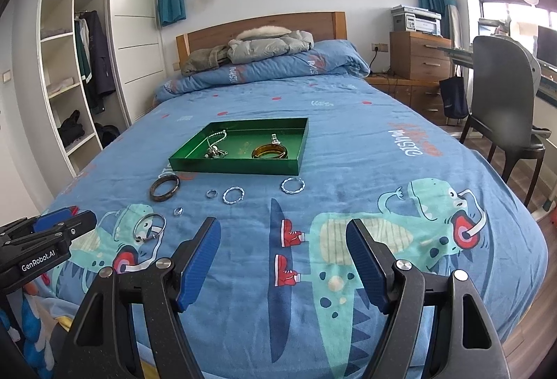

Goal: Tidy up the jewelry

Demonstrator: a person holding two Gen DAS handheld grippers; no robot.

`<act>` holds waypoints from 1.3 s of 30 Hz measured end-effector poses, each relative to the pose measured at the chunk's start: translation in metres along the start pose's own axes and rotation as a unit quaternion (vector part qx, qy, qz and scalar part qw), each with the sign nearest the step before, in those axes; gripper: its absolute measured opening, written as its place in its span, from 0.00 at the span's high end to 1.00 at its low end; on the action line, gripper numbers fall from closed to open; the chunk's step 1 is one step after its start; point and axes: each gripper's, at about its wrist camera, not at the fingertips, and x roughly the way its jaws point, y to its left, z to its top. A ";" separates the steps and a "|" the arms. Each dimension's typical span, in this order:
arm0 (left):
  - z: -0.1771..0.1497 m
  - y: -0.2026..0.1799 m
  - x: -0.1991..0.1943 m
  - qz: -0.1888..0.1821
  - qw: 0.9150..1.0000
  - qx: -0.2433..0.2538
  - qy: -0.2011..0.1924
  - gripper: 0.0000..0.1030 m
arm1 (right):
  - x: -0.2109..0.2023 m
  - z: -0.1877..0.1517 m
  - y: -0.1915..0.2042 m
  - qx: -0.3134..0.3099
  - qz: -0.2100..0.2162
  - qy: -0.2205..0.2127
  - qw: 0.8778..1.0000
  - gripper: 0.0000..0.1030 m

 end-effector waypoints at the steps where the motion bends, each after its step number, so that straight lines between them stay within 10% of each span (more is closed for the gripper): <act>1: 0.000 0.001 0.002 -0.001 1.000 0.000 0.002 0.52 | 0.002 0.000 -0.001 0.002 0.001 0.001 1.000 0.28; 39: -0.013 0.072 0.129 -0.040 0.995 -0.038 0.080 0.53 | 0.086 -0.012 0.021 -0.029 0.034 0.052 0.998 0.31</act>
